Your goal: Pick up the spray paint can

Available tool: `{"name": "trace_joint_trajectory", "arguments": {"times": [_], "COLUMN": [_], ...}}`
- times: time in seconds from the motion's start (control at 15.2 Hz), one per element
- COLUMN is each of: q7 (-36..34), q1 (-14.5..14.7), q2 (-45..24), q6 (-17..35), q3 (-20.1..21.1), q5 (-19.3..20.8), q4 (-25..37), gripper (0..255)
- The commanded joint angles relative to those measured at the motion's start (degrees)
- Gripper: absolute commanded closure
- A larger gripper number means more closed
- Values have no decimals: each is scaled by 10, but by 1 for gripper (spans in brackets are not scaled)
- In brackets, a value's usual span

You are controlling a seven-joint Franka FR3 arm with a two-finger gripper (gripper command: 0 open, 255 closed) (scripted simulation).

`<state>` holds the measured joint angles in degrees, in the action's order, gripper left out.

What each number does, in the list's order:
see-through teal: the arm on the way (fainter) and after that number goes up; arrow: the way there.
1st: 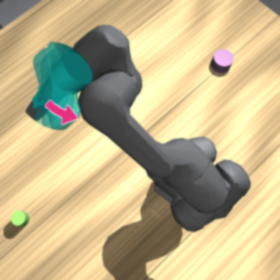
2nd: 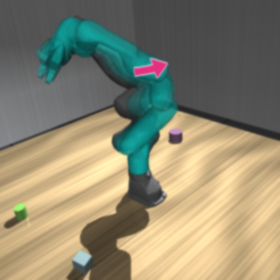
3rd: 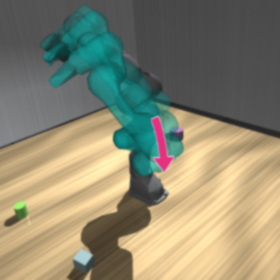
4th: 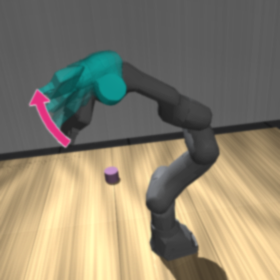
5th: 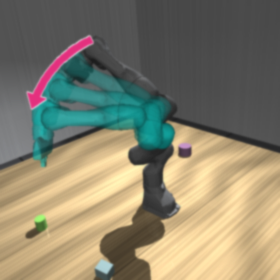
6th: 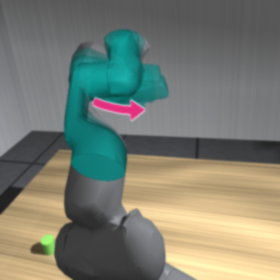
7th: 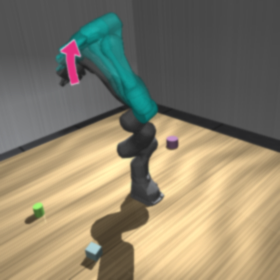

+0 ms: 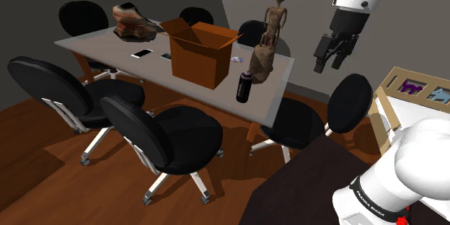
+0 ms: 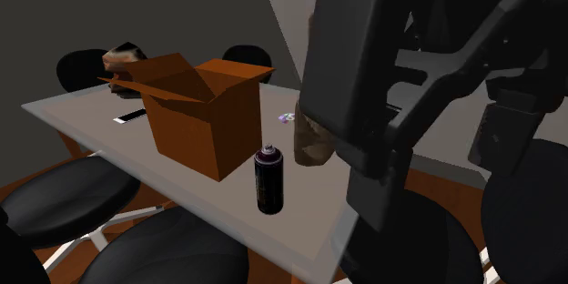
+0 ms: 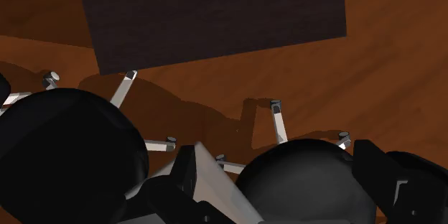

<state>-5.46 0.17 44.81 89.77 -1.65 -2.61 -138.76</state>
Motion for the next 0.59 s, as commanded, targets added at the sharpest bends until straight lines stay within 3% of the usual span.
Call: {"name": "trace_joint_trajectory", "arguments": {"times": [0.0, 0.53], "q7": [0, -114], "q1": [0, -21], "q2": [0, -186], "q6": [0, 100], "q3": [0, 26], "q5": [0, -36], "q4": [0, 71], "gripper": [0, 0]}}
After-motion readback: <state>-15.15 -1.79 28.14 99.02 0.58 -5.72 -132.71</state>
